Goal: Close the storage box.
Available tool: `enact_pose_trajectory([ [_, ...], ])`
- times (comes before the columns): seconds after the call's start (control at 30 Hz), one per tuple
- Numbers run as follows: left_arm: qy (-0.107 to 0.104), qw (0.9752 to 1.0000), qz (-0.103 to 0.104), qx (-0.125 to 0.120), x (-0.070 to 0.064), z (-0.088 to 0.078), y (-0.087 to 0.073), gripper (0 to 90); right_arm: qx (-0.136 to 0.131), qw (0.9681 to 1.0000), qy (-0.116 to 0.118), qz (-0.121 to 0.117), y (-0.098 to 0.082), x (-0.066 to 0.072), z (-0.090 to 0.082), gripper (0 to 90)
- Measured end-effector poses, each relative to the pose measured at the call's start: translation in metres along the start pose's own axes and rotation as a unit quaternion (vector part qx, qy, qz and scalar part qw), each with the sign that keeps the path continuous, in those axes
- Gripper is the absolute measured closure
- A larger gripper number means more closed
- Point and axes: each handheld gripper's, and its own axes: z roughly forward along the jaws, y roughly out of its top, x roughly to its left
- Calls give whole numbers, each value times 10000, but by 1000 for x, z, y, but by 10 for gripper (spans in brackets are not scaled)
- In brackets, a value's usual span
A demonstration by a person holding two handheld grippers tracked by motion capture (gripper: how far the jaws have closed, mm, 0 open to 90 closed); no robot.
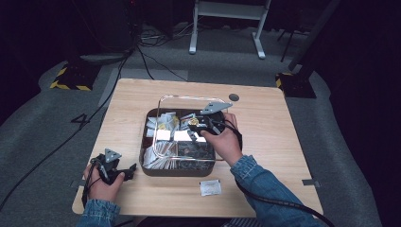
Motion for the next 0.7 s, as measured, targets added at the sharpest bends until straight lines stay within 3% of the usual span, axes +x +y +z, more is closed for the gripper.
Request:
enact_pose_trajectory([
  [0.33, 0, 10000, 3, 2, 0, 0, 0, 146, 262, 9997, 26, -11, -5, 16, 36, 590],
  [0.7, -6, 10000, -8, 6, 0, 0, 0, 146, 395, 9992, 30, 67, -9, 26, 60, 589],
])
